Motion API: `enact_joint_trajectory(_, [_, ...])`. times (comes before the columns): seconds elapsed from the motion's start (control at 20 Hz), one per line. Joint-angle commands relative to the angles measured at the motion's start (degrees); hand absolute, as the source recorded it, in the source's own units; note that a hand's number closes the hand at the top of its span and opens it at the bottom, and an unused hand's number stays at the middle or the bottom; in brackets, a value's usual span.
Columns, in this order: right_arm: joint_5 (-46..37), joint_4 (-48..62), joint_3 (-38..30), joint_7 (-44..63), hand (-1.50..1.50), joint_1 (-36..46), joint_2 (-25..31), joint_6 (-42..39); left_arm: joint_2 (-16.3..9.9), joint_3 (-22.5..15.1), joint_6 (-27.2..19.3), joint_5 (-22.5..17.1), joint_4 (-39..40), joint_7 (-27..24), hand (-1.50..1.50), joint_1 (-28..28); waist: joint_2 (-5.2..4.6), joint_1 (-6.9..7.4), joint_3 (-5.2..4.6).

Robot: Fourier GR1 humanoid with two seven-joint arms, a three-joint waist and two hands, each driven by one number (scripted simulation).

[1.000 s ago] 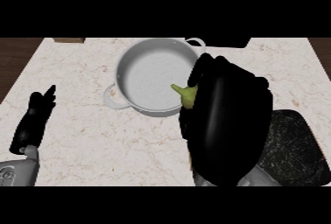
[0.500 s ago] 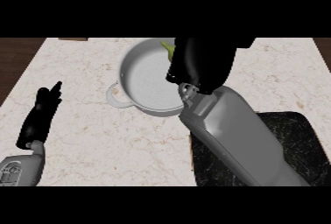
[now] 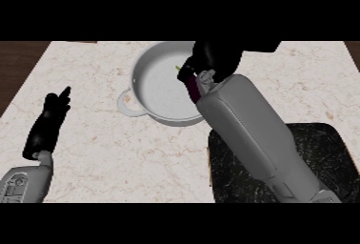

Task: Pick the eggplant from the tray and place it in the pot

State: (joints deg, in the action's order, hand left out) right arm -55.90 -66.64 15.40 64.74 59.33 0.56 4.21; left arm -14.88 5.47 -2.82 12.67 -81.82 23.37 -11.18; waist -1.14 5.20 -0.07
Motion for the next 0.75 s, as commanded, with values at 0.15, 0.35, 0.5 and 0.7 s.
enact_joint_trajectory(0.15, [3.7, 3.9, -2.7, 1.8, -1.50, 0.8, -0.5, 24.0, 0.1, 0.4, -0.5, 0.3, 0.6, -0.4, 0.00, 0.0, 0.10, -0.46, 0.08])
enact_joint_trajectory(0.35, [0.2, 3.4, -4.7, -0.6, -1.50, 0.6, -0.5, 35.9, -0.6, 1.5, -0.2, -0.3, 1.8, -1.8, 0.00, 0.6, 0.23, -1.41, 0.05])
enact_joint_trajectory(0.5, [-3.3, 3.8, -3.6, -0.4, -1.50, -2.3, -0.5, 44.5, -1.4, 2.1, 0.2, -0.6, 0.6, -0.1, 0.00, 0.8, 0.76, -2.32, 0.08])
enact_joint_trajectory(0.7, [-7.2, -0.1, -2.9, 2.2, -1.50, -6.5, -0.5, 48.7, -1.1, 3.0, -0.1, -1.1, 0.5, -0.9, 0.00, 3.2, 1.35, -4.28, 0.06])
